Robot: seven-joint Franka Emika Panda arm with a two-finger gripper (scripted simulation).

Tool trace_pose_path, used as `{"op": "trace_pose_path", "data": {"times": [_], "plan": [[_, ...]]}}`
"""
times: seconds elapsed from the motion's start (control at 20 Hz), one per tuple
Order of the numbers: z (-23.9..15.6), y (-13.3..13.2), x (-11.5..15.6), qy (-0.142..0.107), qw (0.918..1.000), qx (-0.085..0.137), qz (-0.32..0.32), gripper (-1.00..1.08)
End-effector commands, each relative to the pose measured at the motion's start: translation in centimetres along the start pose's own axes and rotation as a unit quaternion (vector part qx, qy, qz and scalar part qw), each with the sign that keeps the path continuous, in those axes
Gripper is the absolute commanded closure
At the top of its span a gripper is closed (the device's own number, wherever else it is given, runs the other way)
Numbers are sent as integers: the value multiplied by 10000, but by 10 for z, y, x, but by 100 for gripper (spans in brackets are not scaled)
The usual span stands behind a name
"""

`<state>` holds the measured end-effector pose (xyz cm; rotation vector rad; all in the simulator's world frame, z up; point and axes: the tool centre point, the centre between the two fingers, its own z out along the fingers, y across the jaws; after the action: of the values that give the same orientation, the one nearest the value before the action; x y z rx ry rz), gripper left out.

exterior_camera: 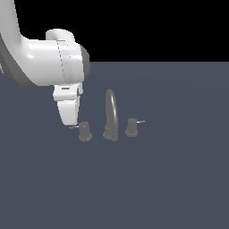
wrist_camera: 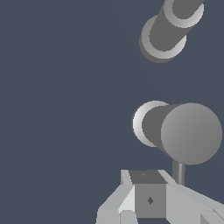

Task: Turn on the faucet by rotating a designated handle.

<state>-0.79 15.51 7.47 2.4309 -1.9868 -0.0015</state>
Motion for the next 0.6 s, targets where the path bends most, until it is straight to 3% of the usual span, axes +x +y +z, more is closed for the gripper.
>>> {"op": "trace_pose_path", "data": {"times": [0.0, 0.55], "plan": [[6, -6, 2, 5, 9999, 7, 121, 108], [12, -12, 5, -1, 9997, 9, 234, 108]]}}
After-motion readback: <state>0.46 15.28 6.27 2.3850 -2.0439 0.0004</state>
